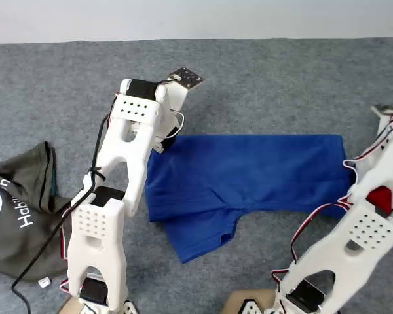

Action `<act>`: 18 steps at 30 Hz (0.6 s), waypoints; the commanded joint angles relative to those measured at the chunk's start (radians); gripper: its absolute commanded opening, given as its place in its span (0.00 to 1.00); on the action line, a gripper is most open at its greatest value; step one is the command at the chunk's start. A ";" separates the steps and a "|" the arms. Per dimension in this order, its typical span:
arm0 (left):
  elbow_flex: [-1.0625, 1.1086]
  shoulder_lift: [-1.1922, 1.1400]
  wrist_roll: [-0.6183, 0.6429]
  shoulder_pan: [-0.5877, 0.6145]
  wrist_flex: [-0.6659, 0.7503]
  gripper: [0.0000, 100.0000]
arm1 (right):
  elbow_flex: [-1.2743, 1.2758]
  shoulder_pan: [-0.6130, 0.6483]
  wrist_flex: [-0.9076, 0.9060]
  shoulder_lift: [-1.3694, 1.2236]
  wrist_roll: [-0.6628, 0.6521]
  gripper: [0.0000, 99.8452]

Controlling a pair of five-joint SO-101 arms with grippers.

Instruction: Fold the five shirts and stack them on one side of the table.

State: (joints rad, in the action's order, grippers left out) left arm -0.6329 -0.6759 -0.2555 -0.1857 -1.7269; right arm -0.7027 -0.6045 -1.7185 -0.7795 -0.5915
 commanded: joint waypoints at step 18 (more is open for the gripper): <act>-0.005 0.074 -0.009 -0.003 -0.029 0.02 | 0.293 0.041 -0.074 0.166 0.124 0.08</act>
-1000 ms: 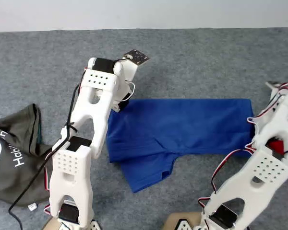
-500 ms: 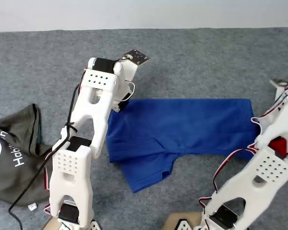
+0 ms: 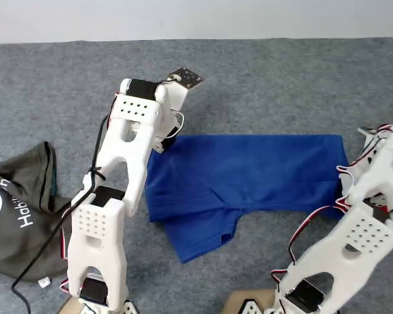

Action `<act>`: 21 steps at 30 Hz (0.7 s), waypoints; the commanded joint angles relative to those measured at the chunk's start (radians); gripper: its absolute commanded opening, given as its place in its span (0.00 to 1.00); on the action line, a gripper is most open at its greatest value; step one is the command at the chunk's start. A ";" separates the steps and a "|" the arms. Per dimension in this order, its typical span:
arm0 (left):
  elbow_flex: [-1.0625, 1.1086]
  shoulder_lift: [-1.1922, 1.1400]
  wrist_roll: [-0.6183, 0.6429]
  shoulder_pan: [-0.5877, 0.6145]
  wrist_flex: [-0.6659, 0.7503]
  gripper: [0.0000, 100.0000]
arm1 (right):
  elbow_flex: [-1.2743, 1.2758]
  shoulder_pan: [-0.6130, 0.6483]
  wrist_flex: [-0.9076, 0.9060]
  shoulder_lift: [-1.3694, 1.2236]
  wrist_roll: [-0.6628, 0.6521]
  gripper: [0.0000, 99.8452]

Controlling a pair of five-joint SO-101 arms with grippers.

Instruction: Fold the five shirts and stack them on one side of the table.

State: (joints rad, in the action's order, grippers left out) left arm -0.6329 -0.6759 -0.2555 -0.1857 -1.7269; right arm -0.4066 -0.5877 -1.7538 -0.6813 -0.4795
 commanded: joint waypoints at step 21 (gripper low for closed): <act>-0.002 0.074 -0.008 -0.003 -0.029 0.02 | -0.009 0.025 0.071 -0.077 0.005 0.08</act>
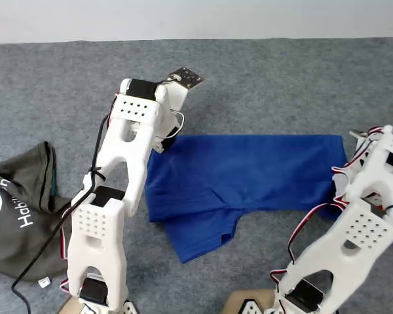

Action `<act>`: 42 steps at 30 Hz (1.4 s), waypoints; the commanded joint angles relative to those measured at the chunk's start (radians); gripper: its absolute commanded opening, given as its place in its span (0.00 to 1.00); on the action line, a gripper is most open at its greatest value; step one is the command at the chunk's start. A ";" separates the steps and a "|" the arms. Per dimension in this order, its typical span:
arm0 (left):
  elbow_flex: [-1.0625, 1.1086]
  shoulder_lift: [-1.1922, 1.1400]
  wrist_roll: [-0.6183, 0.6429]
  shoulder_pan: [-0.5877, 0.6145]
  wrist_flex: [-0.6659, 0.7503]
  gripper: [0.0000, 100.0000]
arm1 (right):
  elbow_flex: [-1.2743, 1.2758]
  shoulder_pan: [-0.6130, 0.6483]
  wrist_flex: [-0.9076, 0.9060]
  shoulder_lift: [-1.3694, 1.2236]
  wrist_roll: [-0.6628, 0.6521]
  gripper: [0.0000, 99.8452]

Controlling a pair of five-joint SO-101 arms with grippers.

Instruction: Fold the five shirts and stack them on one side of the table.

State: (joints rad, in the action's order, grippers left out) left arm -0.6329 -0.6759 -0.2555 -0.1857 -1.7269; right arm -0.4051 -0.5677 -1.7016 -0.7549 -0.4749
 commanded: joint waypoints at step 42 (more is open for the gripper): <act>-0.001 0.152 -0.008 -0.005 -0.029 0.02 | -0.253 -0.070 0.010 0.044 -0.153 0.09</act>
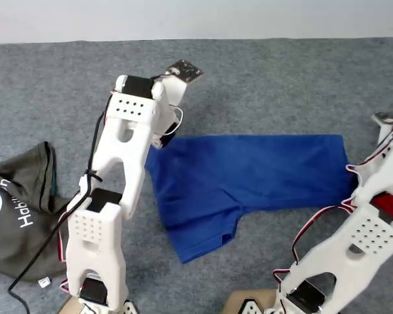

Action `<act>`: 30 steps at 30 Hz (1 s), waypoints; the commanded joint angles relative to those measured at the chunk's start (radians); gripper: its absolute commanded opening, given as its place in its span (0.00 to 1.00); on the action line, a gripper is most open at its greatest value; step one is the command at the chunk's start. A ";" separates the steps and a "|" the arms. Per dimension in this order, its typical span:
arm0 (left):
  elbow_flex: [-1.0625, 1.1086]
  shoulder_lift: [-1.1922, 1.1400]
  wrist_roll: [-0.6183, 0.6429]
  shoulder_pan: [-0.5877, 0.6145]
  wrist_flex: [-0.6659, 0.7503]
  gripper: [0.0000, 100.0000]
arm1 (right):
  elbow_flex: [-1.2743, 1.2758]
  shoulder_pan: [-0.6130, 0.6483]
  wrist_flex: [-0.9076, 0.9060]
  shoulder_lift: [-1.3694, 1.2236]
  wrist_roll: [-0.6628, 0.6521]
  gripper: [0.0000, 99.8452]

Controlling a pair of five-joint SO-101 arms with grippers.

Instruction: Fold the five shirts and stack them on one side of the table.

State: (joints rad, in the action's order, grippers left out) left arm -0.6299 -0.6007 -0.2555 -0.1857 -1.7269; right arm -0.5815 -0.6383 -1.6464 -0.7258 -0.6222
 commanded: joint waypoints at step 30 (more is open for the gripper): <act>0.099 0.453 0.092 0.166 -0.028 0.02 | 0.259 0.289 -0.150 0.564 -0.009 0.16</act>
State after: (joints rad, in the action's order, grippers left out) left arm -0.5332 -0.2708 -0.2018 -0.1227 -1.7269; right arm -0.3759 -0.4434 -1.7522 -0.2762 -0.6222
